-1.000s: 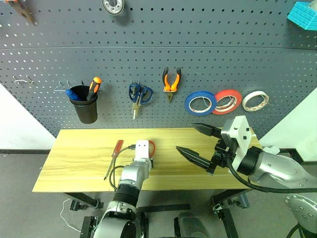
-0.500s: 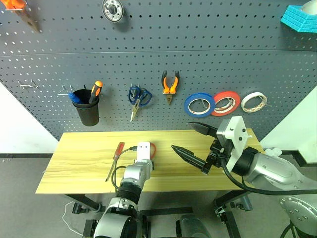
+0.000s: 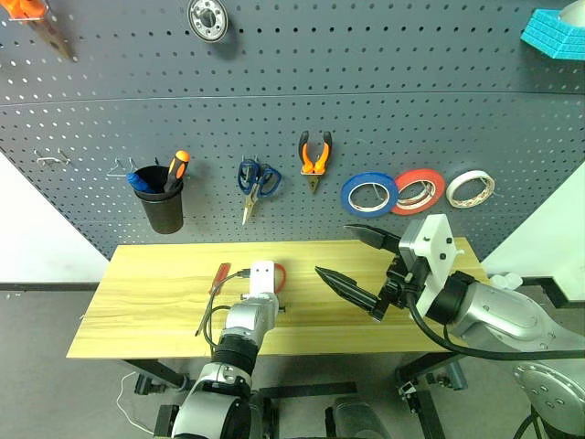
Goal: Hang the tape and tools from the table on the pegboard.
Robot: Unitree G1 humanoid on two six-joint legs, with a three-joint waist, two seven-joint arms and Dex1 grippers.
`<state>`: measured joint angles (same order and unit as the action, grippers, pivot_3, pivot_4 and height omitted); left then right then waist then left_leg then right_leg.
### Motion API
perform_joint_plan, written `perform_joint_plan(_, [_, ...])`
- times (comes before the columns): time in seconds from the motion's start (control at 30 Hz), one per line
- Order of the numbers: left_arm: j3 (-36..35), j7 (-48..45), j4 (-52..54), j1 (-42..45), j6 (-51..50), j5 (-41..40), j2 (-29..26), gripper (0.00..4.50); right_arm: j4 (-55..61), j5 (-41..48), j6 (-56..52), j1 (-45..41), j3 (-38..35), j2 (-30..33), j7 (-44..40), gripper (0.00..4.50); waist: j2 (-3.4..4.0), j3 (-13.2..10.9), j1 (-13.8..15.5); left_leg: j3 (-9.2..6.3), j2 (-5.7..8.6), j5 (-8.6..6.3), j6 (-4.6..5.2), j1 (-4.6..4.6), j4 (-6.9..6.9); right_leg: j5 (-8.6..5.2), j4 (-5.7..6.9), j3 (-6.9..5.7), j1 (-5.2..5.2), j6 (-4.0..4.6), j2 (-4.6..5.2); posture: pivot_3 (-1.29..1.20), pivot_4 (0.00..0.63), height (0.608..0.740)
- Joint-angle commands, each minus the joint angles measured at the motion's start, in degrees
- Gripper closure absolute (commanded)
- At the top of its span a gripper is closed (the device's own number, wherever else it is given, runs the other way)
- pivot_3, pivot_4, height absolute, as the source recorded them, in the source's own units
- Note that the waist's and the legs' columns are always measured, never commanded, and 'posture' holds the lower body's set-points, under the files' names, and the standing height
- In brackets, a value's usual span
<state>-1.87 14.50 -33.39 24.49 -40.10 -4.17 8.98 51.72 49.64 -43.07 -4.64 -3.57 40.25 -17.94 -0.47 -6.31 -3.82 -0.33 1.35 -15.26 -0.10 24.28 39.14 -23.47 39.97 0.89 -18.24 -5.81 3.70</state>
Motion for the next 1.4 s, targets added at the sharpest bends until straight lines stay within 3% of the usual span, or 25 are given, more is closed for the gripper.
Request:
perform_joint_plan(0.03, [-1.49, 0.16, -5.47, -3.83, -2.98, 0.01, -0.25, 3.4, 1.92, -0.12, 1.32, -0.02, -1.52, -0.09, -0.18, 0.0, 0.0, 0.0, -0.02, 0.0, 0.0, 0.0, 0.0, 0.0, 0.0, 0.0, 0.0, 0.0, 0.0, 0.0, 0.0, -0.18, 0.103, 0.68])
perform_joint_plan(0.33, [-0.83, -1.11, -3.1, -4.42, -3.1, -0.13, -0.22, 3.4, 1.02, -0.77, 1.61, -0.5, -1.18, -0.2, -1.0, 0.0, 0.01, 0.0, -0.03, 0.0, 0.0, -0.02, -0.03, 0.0, -0.02, 0.0, -0.03, 0.0, 0.0, 0.0, 0.01, -0.17, 0.099, 0.68])
perform_joint_plan(0.7, [7.04, -6.42, 10.9, -9.43, -3.5, 3.69, -3.29, 3.4, -0.1, -1.78, 2.03, -0.52, -1.64, -0.39, -2.91, 0.0, -0.01, -0.01, 0.0, 0.0, 0.0, 0.02, 0.07, 0.21, -0.43, 0.01, -0.56, -0.01, -0.11, 0.02, 0.02, -0.17, 0.09, 0.68])
perform_joint_plan(1.4, [14.6, -10.71, 22.03, -11.12, 1.29, 8.89, -5.83, 3.4, -2.44, 6.0, 3.86, 3.06, -14.85, 4.28, -13.08, 0.0, -0.05, -0.04, 1.38, 0.04, 0.02, -0.02, 0.23, 1.11, -0.34, 0.02, -0.74, -0.07, -0.62, 0.01, 0.02, -0.18, 0.076, 0.68])
